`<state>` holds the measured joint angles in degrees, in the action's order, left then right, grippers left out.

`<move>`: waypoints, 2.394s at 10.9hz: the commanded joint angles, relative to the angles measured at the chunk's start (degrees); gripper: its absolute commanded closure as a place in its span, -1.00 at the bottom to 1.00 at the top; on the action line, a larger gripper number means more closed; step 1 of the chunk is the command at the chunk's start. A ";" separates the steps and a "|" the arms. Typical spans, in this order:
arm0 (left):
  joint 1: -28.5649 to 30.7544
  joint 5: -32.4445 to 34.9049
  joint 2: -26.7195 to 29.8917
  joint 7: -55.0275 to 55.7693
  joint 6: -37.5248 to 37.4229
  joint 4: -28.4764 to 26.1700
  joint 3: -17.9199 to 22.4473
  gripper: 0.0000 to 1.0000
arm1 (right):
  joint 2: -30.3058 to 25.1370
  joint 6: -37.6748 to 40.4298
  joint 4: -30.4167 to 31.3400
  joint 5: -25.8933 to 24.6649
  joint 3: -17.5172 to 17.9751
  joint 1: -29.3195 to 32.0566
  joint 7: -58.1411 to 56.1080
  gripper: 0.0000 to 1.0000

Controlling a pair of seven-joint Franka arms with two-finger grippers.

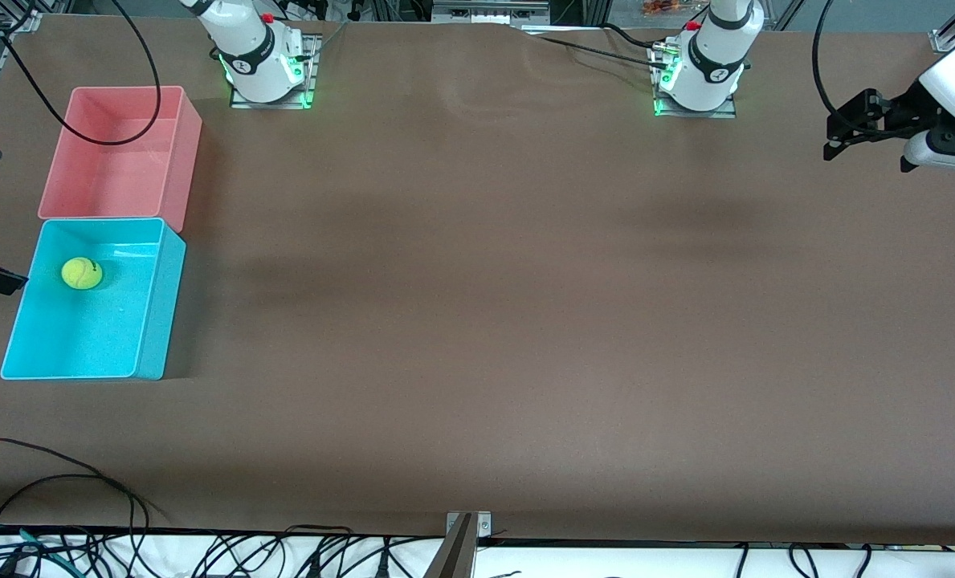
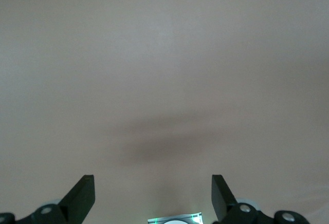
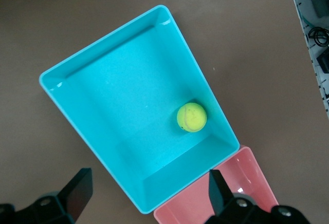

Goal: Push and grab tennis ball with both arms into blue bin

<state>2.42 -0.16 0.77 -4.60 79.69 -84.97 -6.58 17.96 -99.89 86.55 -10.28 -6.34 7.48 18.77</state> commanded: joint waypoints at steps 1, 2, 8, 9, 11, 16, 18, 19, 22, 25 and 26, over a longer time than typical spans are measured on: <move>-0.05 0.86 -0.77 -1.20 -0.77 1.91 -0.45 -1.00 | -4.33 -1.87 2.65 1.23 5.88 0.34 4.93 -1.00; -0.14 0.86 -0.77 -1.20 -0.77 1.91 -0.54 -1.00 | -5.56 -3.89 3.26 1.67 6.69 0.35 6.09 -1.00; -0.14 0.60 -0.51 -1.02 -1.03 2.79 -0.80 -1.00 | -11.36 -2.33 6.61 6.65 9.25 0.26 -2.50 -1.00; -0.05 0.60 -0.51 -1.11 -0.86 2.79 -0.72 -1.00 | -12.59 -2.33 6.61 7.99 9.25 0.17 -2.86 -1.00; -0.14 0.60 -0.51 -0.85 -1.03 2.79 -0.80 -1.00 | -15.66 -0.32 6.35 11.49 8.90 0.17 -14.73 -1.00; -0.23 0.51 -0.51 -0.67 -1.29 2.79 -0.89 -1.00 | -15.86 2.07 5.99 16.45 5.99 -0.18 -29.31 -0.89; -0.14 0.33 0.19 -1.02 -1.29 2.18 -0.89 -1.00 | -15.94 1.81 5.91 14.94 5.99 -0.62 -27.65 -0.94; -0.66 0.33 2.80 -0.59 -0.86 -0.61 -0.89 -1.00 | -16.12 1.81 5.82 14.86 5.73 -0.71 -27.73 -0.99; -0.75 0.24 6.69 -0.50 2.30 -5.63 -0.98 -1.00 | -16.29 2.07 5.55 12.48 2.40 -5.53 -24.93 -1.00; -0.67 0.24 11.52 -0.76 6.78 -12.31 -0.98 -1.00 | -17.87 2.33 5.47 12.74 -0.85 -10.36 -24.92 -0.99; -0.67 0.24 11.10 -0.50 6.62 -11.72 -1.07 -1.00 | -18.14 2.51 5.47 12.57 -1.04 -10.46 -25.01 -1.00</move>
<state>1.87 -0.17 8.25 -4.77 83.87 -92.29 -7.70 1.60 -97.88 91.99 3.43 -5.19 -0.35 -7.07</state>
